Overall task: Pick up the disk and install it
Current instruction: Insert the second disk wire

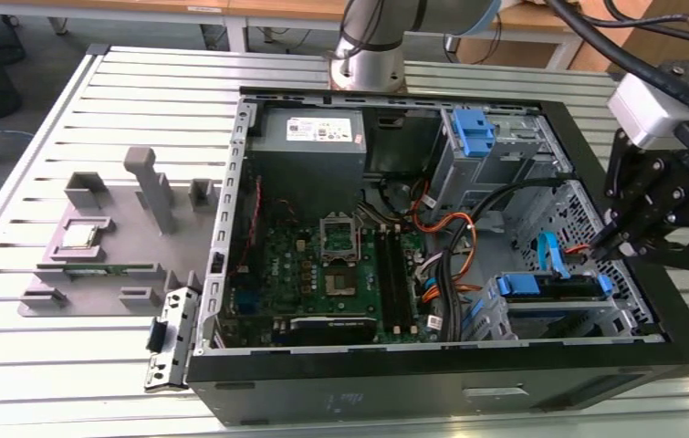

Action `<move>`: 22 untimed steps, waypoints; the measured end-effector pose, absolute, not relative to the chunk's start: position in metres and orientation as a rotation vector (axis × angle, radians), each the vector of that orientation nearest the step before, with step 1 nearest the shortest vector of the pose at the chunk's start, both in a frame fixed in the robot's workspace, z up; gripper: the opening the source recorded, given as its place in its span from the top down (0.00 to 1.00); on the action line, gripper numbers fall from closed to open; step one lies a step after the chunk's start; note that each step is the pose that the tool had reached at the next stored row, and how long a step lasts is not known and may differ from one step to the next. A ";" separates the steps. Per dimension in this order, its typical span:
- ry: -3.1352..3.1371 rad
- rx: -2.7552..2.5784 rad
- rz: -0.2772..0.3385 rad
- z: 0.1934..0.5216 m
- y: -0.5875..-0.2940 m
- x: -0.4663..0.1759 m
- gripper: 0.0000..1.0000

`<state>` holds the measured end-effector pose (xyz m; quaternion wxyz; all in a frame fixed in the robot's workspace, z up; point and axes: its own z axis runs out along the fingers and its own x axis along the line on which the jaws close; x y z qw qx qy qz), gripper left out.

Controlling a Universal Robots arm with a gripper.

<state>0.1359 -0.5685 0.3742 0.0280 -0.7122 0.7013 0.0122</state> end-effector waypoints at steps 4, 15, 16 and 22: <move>2.165 -2.198 0.038 0.377 -0.569 0.136 0.83; 2.165 -2.198 0.038 0.383 -0.568 0.136 0.83; 2.165 -2.198 0.038 0.383 -0.568 0.136 0.83; 2.166 -2.198 0.037 0.383 -0.569 0.136 0.83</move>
